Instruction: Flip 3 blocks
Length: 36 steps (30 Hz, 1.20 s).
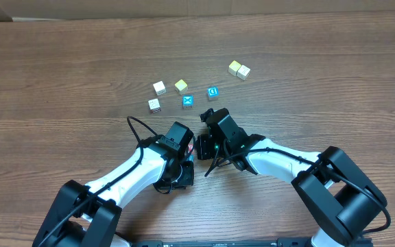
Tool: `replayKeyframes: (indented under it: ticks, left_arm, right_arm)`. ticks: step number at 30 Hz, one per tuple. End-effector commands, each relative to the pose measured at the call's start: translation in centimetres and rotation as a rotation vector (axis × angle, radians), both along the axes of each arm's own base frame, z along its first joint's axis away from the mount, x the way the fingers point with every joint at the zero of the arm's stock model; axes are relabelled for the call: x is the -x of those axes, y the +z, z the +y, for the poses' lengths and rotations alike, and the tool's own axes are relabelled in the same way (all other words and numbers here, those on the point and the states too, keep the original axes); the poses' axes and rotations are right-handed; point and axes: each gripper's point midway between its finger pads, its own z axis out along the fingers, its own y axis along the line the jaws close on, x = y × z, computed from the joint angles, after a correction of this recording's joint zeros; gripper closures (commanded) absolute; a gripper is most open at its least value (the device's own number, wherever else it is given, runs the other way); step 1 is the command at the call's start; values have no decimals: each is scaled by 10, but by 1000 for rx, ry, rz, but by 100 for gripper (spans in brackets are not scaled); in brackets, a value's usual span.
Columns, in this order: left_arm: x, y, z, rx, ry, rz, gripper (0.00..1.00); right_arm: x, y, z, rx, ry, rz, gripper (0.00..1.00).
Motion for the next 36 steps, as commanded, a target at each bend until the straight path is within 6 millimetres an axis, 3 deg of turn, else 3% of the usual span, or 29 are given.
replayKeyframes:
  ticks: [1, 25, 36]
  left_arm:
    - [-5, 3, -5, 7, -2, -16, 96]
    - [-5, 3, -5, 13, -1, -12, 96]
    - [-3, 3, -5, 11, -1, -7, 96]
  right_arm:
    - [-2, 2, 5, -11, 21, -12, 96]
    - [-2, 2, 5, -9, 22, -13, 96]
    - [-5, -5, -6, 40, -40, 0, 96]
